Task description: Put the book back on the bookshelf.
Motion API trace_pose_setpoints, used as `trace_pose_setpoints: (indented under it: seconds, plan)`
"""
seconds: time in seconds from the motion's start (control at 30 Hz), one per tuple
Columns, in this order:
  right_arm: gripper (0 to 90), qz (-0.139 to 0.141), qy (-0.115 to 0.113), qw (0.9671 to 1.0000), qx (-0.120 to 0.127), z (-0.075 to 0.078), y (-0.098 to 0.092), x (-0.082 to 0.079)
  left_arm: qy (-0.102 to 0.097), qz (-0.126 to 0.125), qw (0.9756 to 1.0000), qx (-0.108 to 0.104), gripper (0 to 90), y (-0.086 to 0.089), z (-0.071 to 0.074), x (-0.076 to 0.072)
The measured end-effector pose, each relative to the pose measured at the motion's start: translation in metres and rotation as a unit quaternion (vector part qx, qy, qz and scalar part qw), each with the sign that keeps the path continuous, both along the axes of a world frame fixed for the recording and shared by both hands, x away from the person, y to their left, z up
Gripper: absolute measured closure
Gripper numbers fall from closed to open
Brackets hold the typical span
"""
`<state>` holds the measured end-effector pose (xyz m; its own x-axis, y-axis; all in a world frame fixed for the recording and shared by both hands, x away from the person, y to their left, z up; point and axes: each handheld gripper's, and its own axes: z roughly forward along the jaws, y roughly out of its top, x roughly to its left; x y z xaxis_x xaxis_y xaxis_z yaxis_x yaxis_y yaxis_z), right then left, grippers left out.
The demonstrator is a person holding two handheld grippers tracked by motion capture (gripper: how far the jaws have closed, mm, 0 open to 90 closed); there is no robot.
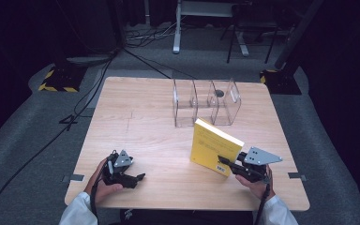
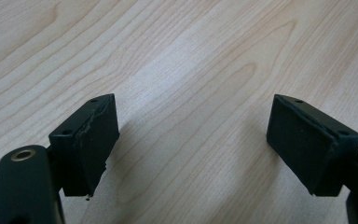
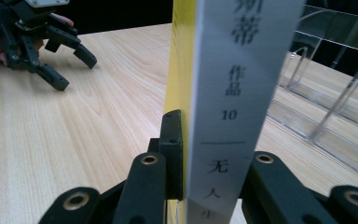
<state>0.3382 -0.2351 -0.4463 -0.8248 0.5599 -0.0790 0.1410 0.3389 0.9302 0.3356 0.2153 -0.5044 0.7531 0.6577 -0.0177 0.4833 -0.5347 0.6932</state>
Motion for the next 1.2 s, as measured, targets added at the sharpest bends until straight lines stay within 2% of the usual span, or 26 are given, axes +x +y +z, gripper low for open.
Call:
trace_pose_setpoints:
  seconds: [0.13, 0.37, 0.53, 0.7, 0.93, 0.97, 1.07, 1.2]
  plan:
    - [76.6, -0.016, -0.001, 0.9999, 0.003, 0.001, -0.006, 0.002, -0.002, -0.006, 1.0000, 0.004, 16.7, 0.000, 0.000, 0.001]
    - [76.6, -0.049, -0.004, 0.9988, 0.005, 0.004, -0.017, 0.005, -0.003, -0.002, 1.0000, 0.005, 15.8, -0.001, 0.000, 0.001]
    - [76.6, -0.069, -0.016, 0.9974, 0.012, 0.009, -0.027, 0.006, 0.000, 0.000, 1.0000, 0.001, 15.6, -0.001, 0.000, 0.001]
    - [76.6, -0.098, -0.023, 0.9948, 0.020, 0.015, -0.038, 0.006, 0.001, -0.005, 1.0000, 0.003, 15.2, -0.001, 0.000, 0.002]
    - [76.6, -0.145, -0.032, 0.9884, 0.033, 0.022, -0.054, 0.008, 0.001, -0.005, 1.0000, 0.003, 15.2, -0.001, 0.000, 0.002]
    - [76.6, -0.145, -0.032, 0.9884, 0.033, 0.022, -0.054, 0.008, 0.001, -0.005, 1.0000, 0.003, 15.2, -0.001, 0.000, 0.002]
    - [76.6, -0.163, -0.039, 0.9853, 0.036, 0.024, -0.058, 0.012, 0.001, -0.005, 1.0000, 0.003, 15.2, -0.001, 0.000, 0.002]
    - [76.6, -0.174, -0.041, 0.9830, 0.042, 0.027, -0.059, 0.017, 0.001, -0.005, 1.0000, 0.003, 15.2, -0.001, 0.000, 0.002]
